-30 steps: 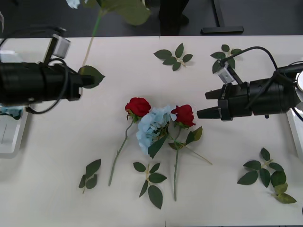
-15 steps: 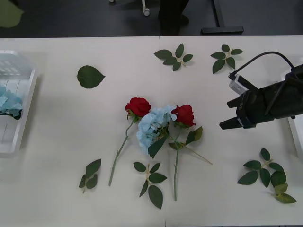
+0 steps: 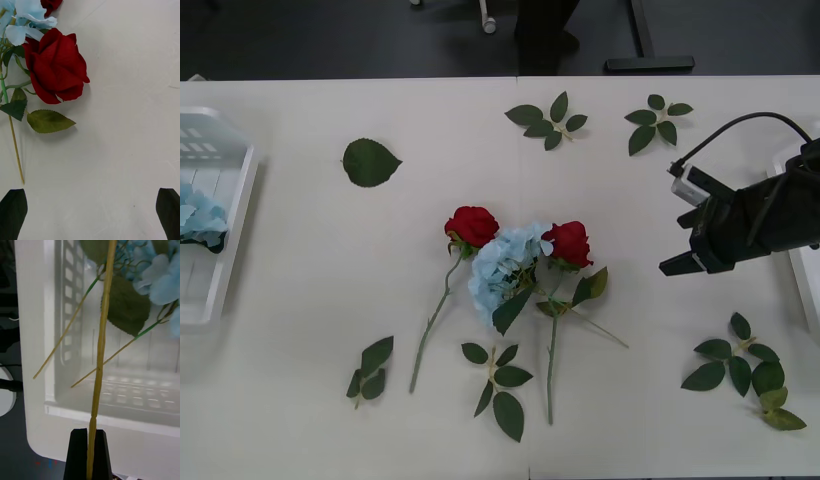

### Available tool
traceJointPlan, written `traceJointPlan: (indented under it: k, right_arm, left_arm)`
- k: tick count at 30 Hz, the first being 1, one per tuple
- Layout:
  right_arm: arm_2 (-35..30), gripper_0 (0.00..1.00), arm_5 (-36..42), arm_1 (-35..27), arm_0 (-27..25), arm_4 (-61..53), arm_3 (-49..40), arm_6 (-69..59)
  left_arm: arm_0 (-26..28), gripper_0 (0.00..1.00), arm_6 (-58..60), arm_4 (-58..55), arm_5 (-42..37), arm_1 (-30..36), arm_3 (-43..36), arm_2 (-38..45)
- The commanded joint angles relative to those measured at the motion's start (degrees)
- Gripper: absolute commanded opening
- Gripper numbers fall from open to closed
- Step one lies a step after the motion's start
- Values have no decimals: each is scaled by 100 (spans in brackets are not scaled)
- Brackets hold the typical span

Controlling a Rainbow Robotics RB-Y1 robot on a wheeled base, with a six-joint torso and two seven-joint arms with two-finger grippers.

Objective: Place the red flowers into the right box and the blue flowers into the left box. If a person shows an open palm, hand one flower to the person first, then continue sorting.

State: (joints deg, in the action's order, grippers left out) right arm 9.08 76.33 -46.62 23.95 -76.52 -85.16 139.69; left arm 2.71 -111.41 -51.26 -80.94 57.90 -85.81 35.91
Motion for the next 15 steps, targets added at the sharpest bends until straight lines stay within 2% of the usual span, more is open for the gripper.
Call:
traceJointPlan:
  k: [1, 6, 7, 9, 11, 13, 14, 15]
  right_arm:
    - [-2, 100, 5, -365, -66, -250, -142, -3]
    - [-11, 100, 5, -726, -58, -1032, -107, 437]
    - [-11, 100, 5, -805, -58, -1173, -98, 524]
    - [-2, 100, 5, -980, -66, -1445, -89, 727]
    - [-11, 100, 40, -1165, -58, -1559, -89, 955]
    - [-11, 100, 66, -1350, -58, -1612, -89, 1245]
    - [-11, 100, 75, -1367, -58, -1612, -89, 1298]
    - [-11, 100, 101, -1455, -58, -1612, -89, 1491]
  left_arm:
    - [186, 0, -240, 353, 369, 301, 372, 144]
    - [186, 1, -188, 450, 729, 301, 847, -40]
    - [186, 6, -179, 450, 738, 301, 873, -58]
    - [186, 38, -179, 503, 756, 292, 873, -137]
    - [178, 59, -179, 538, 764, 292, 873, -207]
    - [178, 73, -179, 511, 808, 301, 865, -295]
    - [178, 75, -179, 511, 826, 292, 856, -313]
    - [178, 82, -179, 547, 861, 301, 830, -365]
